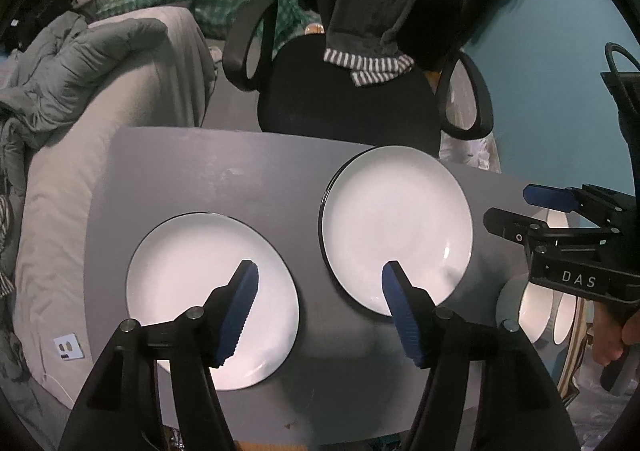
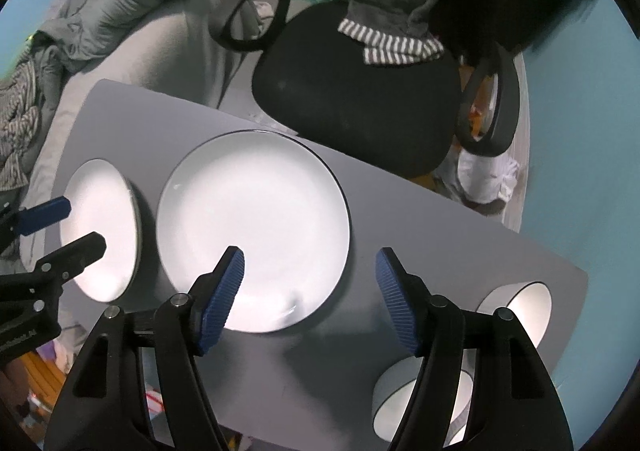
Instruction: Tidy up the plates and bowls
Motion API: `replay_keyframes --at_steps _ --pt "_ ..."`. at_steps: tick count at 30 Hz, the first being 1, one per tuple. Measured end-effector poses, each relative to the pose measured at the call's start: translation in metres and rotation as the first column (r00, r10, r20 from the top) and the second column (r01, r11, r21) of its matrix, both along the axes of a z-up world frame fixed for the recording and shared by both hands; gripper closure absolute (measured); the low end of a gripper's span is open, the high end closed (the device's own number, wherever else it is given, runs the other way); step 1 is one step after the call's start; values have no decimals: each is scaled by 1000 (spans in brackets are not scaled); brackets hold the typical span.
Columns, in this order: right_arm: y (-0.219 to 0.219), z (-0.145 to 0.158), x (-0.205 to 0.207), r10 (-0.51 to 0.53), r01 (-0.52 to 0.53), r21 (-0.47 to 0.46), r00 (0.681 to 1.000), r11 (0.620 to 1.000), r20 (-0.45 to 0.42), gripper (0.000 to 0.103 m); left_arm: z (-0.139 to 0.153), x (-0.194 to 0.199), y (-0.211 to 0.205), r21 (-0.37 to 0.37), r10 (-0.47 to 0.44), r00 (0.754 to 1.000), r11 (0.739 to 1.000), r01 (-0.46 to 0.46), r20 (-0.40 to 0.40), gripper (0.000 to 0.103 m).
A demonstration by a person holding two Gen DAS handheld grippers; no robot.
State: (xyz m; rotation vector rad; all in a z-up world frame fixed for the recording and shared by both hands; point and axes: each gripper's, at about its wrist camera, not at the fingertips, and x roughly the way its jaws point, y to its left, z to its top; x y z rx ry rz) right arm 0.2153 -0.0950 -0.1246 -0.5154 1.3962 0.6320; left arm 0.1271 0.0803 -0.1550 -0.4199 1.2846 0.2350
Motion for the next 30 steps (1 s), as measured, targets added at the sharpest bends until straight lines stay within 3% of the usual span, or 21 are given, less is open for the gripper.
replay_keyframes --at_steps 7,11,17,24,30 --pt "-1 29 -15 35 -36 35 999 999 35 34 23 -20 2 -12 31 999 999 -30 42 37" --pt "0 41 -21 49 -52 51 997 997 52 34 36 -34 4 6 45 997 999 -46 70 25" --pt "2 59 -33 79 -84 74 994 994 72 34 49 -52 5 42 48 995 998 -52 82 25" --pt "9 74 -46 120 -128 89 989 988 91 34 57 -76 16 3 104 991 994 -105 89 25" --pt "20 85 -60 162 -171 106 982 979 94 34 65 -101 25 13 146 985 989 -148 89 25"
